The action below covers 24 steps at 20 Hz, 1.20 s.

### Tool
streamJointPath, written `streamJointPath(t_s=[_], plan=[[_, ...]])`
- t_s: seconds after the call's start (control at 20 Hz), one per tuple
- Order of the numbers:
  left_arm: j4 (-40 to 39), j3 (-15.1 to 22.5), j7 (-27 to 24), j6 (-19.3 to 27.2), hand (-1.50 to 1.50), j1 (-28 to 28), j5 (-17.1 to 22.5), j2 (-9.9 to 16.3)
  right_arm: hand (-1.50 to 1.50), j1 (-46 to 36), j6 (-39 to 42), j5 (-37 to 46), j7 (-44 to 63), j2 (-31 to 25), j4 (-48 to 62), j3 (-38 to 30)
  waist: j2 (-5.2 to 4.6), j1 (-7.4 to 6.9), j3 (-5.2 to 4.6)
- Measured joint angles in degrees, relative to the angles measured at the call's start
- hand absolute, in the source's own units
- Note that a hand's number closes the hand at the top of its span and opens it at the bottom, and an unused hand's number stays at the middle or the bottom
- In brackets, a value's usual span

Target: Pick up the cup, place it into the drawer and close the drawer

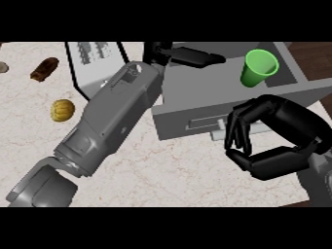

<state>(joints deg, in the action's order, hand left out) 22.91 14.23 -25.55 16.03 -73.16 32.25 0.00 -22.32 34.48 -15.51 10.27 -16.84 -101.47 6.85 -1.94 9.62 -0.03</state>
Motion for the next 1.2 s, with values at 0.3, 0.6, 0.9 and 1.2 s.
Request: streamJointPath(t_s=[0.3,0.6,0.9,1.2], plan=[[-1.2,-0.7,-2.3,1.2,-1.50,0.3,2.5,0.0,-1.50,3.2,0.8,12.5,-0.1,-4.8,-1.4,3.5,0.73,-3.64,0.06],[-0.4,-1.3,-5.2,-0.3,-1.50,2.7,4.5,0.0,-1.50,5.7,-5.7,28.6,-4.7,-3.8,5.1,8.8,1.13,-7.38,0.08],[3.3,-1.7,-6.8,-3.0,-1.50,8.1,4.9,0.8,1.50,3.2,-10.6,39.2,-11.6,-2.1,21.8,13.2,1.44,-10.90,0.10],[7.6,-1.8,-6.7,-5.0,-1.50,12.8,5.0,2.6,1.50,-5.6,-16.4,44.8,-19.9,0.2,43.0,12.0,1.44,-13.33,0.07]])
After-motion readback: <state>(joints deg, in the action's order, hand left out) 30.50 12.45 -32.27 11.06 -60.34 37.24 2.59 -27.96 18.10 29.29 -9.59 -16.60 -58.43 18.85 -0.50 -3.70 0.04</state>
